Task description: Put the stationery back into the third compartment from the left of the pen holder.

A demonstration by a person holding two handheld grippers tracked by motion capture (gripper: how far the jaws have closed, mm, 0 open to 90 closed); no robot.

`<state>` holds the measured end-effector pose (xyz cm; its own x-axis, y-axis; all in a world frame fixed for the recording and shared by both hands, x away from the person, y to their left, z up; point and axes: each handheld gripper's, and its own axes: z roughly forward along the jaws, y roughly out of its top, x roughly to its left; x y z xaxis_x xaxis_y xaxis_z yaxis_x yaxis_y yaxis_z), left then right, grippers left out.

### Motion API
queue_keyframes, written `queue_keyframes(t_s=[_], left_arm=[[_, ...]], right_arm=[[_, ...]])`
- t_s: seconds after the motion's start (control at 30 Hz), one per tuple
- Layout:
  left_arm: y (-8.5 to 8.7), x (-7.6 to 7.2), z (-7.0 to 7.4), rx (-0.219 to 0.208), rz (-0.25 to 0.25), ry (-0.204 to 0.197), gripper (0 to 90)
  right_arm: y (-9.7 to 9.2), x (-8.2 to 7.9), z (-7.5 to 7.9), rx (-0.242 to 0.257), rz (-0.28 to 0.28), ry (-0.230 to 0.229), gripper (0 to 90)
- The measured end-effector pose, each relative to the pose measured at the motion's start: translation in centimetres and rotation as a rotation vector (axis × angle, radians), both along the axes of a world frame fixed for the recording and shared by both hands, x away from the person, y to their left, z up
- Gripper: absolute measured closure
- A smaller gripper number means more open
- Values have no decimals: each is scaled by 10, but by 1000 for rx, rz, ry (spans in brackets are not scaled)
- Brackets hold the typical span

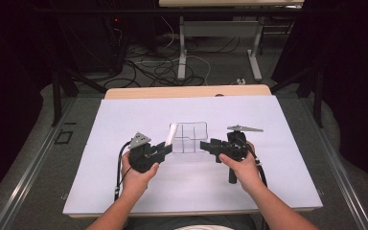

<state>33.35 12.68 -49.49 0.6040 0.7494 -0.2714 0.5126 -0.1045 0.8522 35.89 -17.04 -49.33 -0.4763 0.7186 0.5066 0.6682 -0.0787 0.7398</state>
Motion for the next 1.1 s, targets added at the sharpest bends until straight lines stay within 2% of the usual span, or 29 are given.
queue_keyframes(t_s=[0.1,0.23,0.43,0.53,0.63,0.77,0.93,0.97,1.0,1.07,1.1], left_arm=[[-7,-3,-2,1,-16,6,714],[-14,-5,-5,13,-34,11,715],[-27,-9,-10,34,-67,11,715],[-32,-11,-12,30,-68,14,715],[-35,-12,-13,33,-79,12,715],[-39,-13,-14,39,-80,11,714],[-40,-13,-15,49,-89,7,715],[-41,-14,-16,48,-91,9,715],[-41,-14,-15,47,-96,18,715],[-43,-14,-16,45,-94,6,715],[-43,-14,-16,49,-100,3,714]], right_arm=[[0,-2,0,16,1,13,417],[2,-4,-2,46,-8,7,432],[8,-8,-3,99,8,44,465],[9,-9,-3,121,10,72,482],[11,-10,-4,184,3,105,494],[15,-13,-6,259,-25,95,519],[20,-15,-9,231,-22,104,560],[21,-15,-10,240,-29,104,570],[21,-15,-11,227,-18,106,583],[23,-15,-11,232,-28,109,594],[22,-15,-12,223,-14,118,598]])
